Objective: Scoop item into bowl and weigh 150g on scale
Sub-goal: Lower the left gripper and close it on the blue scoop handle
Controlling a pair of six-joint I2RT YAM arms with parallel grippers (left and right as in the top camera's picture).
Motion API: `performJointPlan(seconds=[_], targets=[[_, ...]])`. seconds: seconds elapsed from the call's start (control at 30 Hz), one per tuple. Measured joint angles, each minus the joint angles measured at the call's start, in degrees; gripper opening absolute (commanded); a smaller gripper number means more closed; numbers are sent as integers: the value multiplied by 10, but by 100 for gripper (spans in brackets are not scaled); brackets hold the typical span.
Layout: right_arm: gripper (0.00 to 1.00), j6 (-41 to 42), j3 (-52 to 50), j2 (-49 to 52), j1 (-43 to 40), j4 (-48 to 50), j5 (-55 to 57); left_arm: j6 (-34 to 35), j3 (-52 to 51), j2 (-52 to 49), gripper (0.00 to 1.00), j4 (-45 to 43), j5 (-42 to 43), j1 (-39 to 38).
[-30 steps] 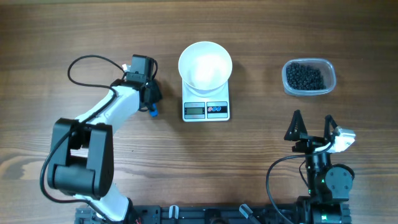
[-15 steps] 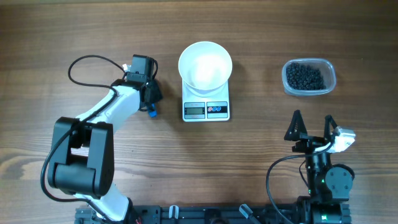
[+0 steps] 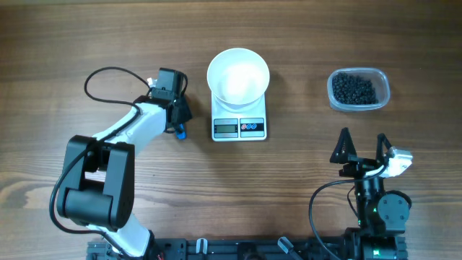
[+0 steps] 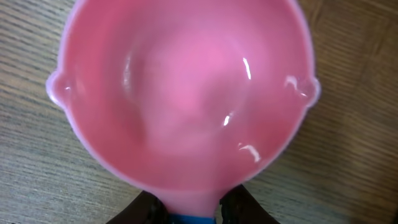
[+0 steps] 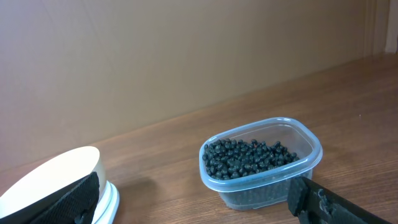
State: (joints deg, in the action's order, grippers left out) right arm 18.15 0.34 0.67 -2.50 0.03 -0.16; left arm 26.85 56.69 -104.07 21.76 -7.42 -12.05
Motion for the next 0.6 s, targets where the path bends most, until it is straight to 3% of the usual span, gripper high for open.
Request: performJointPlan(seconds=[0.3,0.6], targets=[[100,0,0,0,0,0,0,-21,-1,0,43,-5,0,0],[100,0,0,0,0,0,0,-26,-1,0,61,-8,0,0]])
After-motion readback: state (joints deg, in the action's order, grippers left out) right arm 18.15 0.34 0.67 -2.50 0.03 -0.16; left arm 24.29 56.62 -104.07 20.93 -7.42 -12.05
